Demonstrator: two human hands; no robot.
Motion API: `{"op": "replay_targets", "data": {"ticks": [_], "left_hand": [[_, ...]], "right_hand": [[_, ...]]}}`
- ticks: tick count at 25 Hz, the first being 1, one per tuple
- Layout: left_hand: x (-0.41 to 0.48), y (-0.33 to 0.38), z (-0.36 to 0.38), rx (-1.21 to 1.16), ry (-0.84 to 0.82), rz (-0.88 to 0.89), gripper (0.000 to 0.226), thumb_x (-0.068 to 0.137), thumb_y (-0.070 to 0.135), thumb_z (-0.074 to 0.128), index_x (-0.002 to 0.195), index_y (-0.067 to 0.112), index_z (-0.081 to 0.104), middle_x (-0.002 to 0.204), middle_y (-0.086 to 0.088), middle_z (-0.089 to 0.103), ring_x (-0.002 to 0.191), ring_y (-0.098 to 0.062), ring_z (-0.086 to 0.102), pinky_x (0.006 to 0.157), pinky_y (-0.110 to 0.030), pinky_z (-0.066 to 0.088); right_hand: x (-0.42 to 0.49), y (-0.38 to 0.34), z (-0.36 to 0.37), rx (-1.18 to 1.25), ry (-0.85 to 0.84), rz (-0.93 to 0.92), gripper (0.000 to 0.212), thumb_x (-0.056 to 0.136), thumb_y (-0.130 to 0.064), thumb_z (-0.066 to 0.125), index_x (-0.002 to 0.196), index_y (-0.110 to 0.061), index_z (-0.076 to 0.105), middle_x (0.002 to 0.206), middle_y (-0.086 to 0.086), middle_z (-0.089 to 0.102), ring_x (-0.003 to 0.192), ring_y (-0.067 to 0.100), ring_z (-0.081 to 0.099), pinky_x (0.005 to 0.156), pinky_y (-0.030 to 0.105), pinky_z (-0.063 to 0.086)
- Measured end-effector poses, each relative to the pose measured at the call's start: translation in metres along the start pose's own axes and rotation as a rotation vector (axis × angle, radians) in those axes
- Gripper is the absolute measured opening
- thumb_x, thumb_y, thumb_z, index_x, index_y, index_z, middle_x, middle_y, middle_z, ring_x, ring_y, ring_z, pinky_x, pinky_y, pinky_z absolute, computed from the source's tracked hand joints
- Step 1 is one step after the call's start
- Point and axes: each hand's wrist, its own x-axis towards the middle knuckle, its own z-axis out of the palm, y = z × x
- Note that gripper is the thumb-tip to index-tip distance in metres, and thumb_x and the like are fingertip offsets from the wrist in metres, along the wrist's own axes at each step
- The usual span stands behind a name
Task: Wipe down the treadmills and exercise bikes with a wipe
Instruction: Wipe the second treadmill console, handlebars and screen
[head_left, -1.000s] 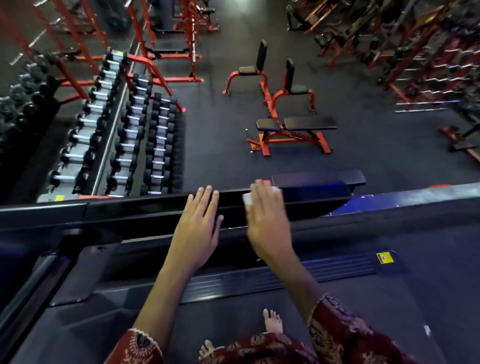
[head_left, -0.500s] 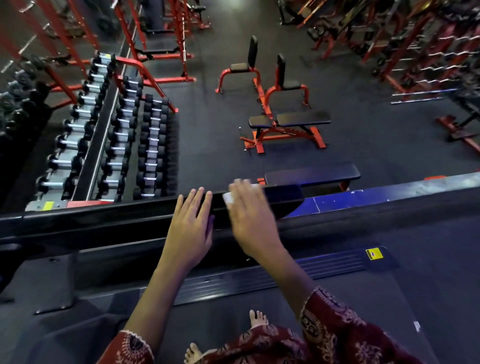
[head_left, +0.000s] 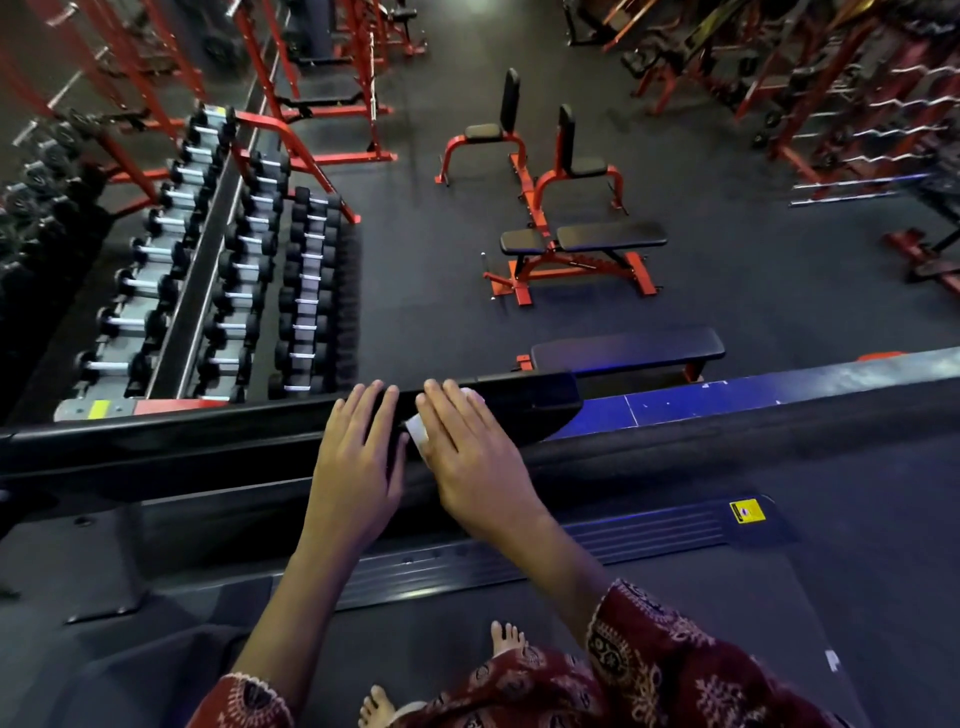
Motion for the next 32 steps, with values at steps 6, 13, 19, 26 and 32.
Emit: {"op": "replay_targets", "data": {"ticks": [6,13,19,26,32], "left_hand": [[0.0,0.001,0.0,-0.015,0.035,-0.007,0.046,0.094,0.024,0.041,0.129,-0.004,0.053,0.134,-0.022,0.052,0.127,-0.035,0.043,0.111,-0.043,0.026],[-0.001,-0.01,-0.003,0.02,0.016,0.059,0.047,0.095,0.026,0.041,0.131,-0.002,0.053,0.137,-0.019,0.051,0.128,-0.032,0.043,0.11,-0.041,0.03],[-0.014,-0.027,-0.014,0.007,0.035,0.092,0.044,0.096,0.023,0.042,0.131,0.0,0.054,0.139,-0.016,0.049,0.129,-0.031,0.044,0.11,-0.042,0.032],[-0.039,-0.086,-0.046,0.044,0.059,-0.04,0.043,0.095,0.021,0.042,0.132,0.001,0.053,0.141,-0.016,0.047,0.131,-0.032,0.042,0.112,-0.042,0.028],[-0.059,-0.133,-0.069,0.082,0.097,-0.11,0.043,0.096,0.021,0.041,0.133,0.002,0.052,0.141,-0.017,0.047,0.13,-0.033,0.042,0.111,-0.043,0.028]], "right_hand": [[-0.019,0.055,-0.018,-0.1,0.061,0.344,0.043,0.101,-0.022,0.031,0.134,-0.003,0.048,0.141,0.02,0.048,0.132,0.036,0.041,0.114,0.042,0.016],[-0.009,0.026,-0.006,-0.063,-0.018,-0.002,0.041,0.099,-0.02,0.04,0.139,-0.01,0.044,0.145,0.013,0.046,0.133,0.03,0.04,0.112,0.043,0.026],[0.01,0.008,0.001,-0.097,0.078,0.413,0.053,0.104,-0.028,0.02,0.127,0.0,0.058,0.135,0.018,0.055,0.125,0.036,0.051,0.109,0.046,0.026],[0.029,-0.038,0.014,-0.044,-0.035,-0.01,0.041,0.097,-0.022,0.046,0.135,-0.008,0.052,0.142,0.012,0.05,0.129,0.031,0.047,0.109,0.045,0.031],[0.058,-0.106,0.04,-0.054,0.013,0.215,0.044,0.093,-0.018,0.039,0.126,0.006,0.057,0.131,0.025,0.055,0.12,0.041,0.054,0.107,0.048,0.031]]}}
